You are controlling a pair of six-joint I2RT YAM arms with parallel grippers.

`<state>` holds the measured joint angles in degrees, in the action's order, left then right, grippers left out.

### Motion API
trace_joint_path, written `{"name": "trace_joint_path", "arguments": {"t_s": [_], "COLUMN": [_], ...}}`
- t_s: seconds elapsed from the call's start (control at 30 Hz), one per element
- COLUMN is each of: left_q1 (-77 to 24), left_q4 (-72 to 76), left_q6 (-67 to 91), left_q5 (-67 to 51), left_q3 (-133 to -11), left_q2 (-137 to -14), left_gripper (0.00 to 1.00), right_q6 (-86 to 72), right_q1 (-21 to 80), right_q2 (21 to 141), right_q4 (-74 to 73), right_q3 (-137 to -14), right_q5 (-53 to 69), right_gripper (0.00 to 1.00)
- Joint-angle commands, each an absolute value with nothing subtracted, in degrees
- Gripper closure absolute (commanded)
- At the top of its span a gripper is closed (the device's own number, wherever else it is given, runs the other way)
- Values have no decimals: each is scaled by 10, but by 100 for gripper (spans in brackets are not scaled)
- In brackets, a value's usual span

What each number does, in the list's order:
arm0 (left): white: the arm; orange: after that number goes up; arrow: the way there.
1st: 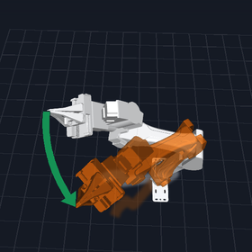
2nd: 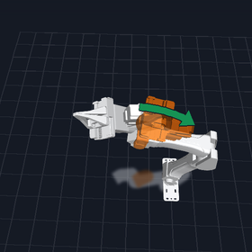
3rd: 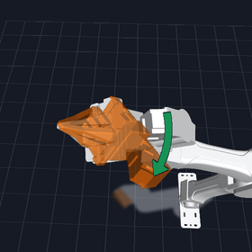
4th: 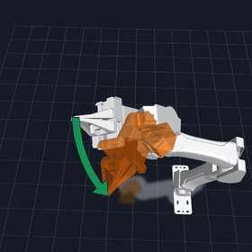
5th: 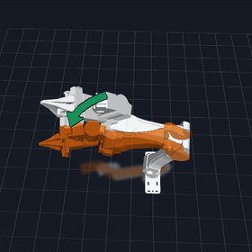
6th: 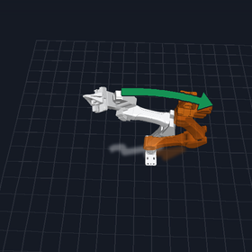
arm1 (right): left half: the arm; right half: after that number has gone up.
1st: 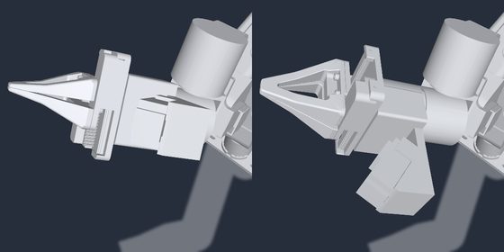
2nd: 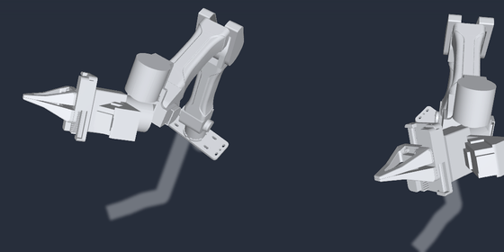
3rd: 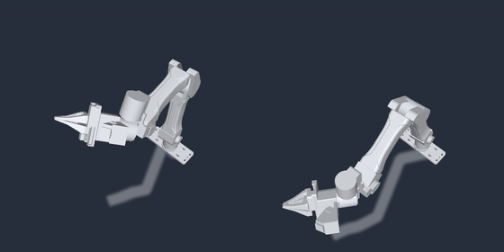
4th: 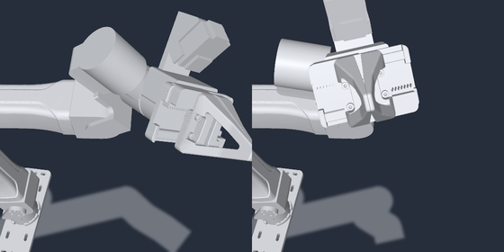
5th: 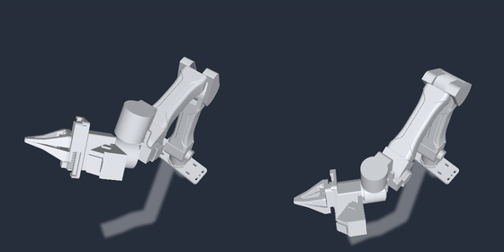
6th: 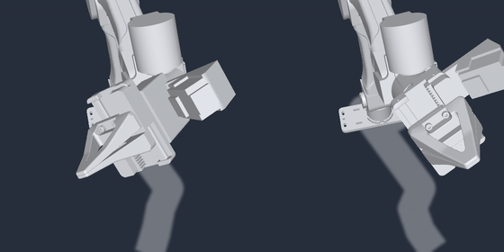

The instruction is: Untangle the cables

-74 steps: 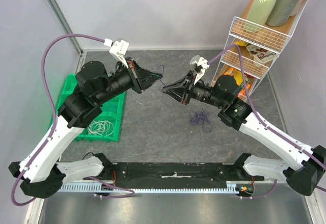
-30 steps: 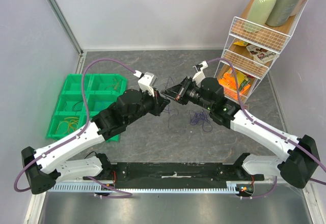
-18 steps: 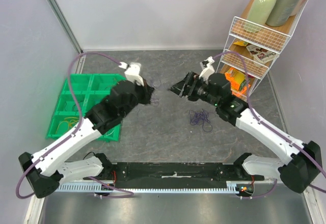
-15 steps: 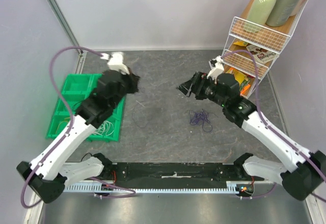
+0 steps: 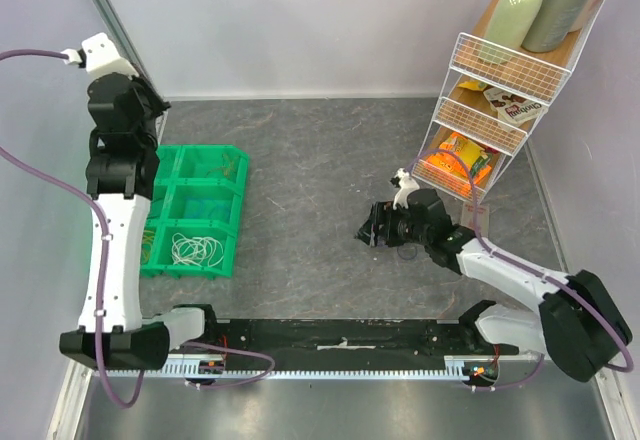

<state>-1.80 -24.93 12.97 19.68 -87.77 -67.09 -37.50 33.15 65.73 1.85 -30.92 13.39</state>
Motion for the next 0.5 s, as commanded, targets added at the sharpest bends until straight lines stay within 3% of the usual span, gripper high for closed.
{"name": "trace_joint_path", "arguments": {"t_s": [0.0, 0.47], "left_q1": [46, 95], "left_q4": [-127, 23], "left_q6": [79, 24], "left_q5": [180, 206], "left_q3": [-877, -878], "left_q2": [-715, -862], "left_gripper": [98, 98], "right_q6": [-364, -330], "right_q1": [332, 332], "right_q2": [683, 723], "right_q4": [136, 203], "right_q3": [-289, -241], "right_q5": [176, 148], "right_gripper": [15, 14]}}
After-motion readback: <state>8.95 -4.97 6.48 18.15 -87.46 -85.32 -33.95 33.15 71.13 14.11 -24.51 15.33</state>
